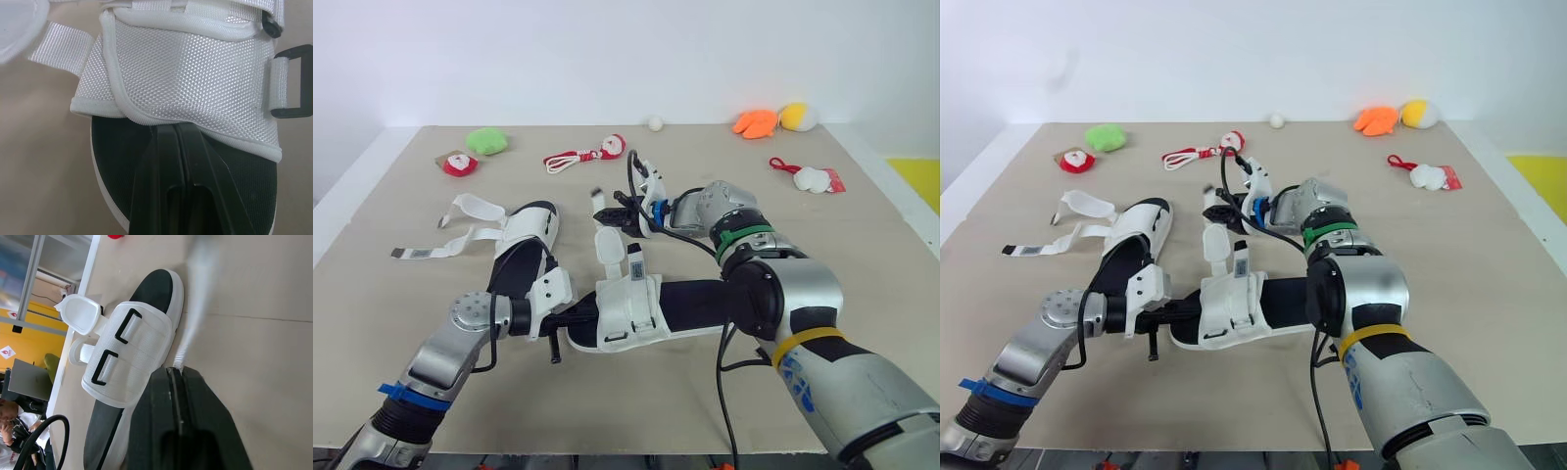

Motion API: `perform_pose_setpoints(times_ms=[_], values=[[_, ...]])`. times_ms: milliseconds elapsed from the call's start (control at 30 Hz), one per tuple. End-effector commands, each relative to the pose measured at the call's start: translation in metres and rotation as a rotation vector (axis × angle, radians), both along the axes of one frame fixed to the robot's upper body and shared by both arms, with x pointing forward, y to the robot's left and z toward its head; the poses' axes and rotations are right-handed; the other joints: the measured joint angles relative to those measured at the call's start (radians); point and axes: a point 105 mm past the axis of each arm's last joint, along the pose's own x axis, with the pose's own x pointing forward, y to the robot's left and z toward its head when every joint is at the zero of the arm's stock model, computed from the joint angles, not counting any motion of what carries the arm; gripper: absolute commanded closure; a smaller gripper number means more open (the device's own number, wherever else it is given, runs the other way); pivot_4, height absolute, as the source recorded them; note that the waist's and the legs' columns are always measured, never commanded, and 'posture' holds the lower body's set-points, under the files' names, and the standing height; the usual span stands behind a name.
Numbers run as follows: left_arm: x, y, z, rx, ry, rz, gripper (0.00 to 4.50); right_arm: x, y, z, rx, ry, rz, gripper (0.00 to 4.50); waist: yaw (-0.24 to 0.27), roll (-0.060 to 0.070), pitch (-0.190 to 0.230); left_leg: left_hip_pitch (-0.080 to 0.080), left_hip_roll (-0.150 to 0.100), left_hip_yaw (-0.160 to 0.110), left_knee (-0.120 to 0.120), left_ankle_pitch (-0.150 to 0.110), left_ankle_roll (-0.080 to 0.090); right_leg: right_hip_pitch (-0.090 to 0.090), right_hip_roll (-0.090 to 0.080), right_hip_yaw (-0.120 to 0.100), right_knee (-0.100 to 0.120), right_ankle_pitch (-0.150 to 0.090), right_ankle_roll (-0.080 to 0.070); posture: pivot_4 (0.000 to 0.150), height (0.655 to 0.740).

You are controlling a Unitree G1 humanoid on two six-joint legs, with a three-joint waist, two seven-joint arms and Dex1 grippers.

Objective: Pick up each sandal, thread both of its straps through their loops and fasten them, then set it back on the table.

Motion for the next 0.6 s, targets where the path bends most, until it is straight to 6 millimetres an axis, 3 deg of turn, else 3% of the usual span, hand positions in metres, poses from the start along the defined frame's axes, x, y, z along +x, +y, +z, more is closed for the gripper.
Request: perform_pose_setpoints(times_ms=[33, 200, 367, 467, 600], values=[[-0.009, -0.001, -0.029, 0.054, 0.117, -0.003, 4.50, 0.006, 0.006, 0.031, 0.044, -0.141, 0.029, 4.43, 0.000, 0.000, 0.000, 0.000, 0.000, 0.000, 0.000, 0.000, 0.000, 0.000, 0.000, 0.000, 0.000, 0.000, 0.000, 0.150, 0.7400], [-0.010, -0.001, -0.029, 0.052, 0.118, -0.002, 4.50, -0.002, 0.016, 0.066, 0.060, -0.436, 0.217, 4.43, -0.002, 0.001, 0.001, 0.000, 0.000, 0.000, 0.000, 0.001, -0.001, 0.000, 0.000, 0.000, 0.000, 0.000, 0.002, 0.150, 0.7400], [-0.010, -0.001, -0.030, 0.052, 0.120, -0.002, 4.50, -0.056, 0.027, 0.103, 0.213, -0.822, 0.549, 4.43, -0.004, 0.001, 0.002, 0.000, 0.003, 0.000, 0.000, 0.001, -0.003, -0.002, 0.003, 0.001, 0.001, 0.001, 0.003, 0.150, 0.7400], [-0.010, -0.001, -0.030, 0.051, 0.120, -0.003, 4.50, -0.088, 0.023, 0.106, 0.253, -0.953, 0.648, 4.43, -0.003, 0.003, 0.004, -0.004, 0.003, -0.002, 0.000, 0.002, -0.003, -0.006, 0.003, -0.001, 0.002, 0.001, 0.003, 0.150, 0.7400], [-0.010, -0.002, -0.030, 0.052, 0.118, -0.011, 4.50, -0.111, 0.016, 0.104, 0.255, -1.088, 0.675, 4.43, -0.002, 0.003, 0.004, -0.008, 0.003, -0.003, 0.000, 0.003, -0.005, -0.010, 0.003, -0.002, 0.003, 0.005, -0.005, 0.150, 0.7400]])
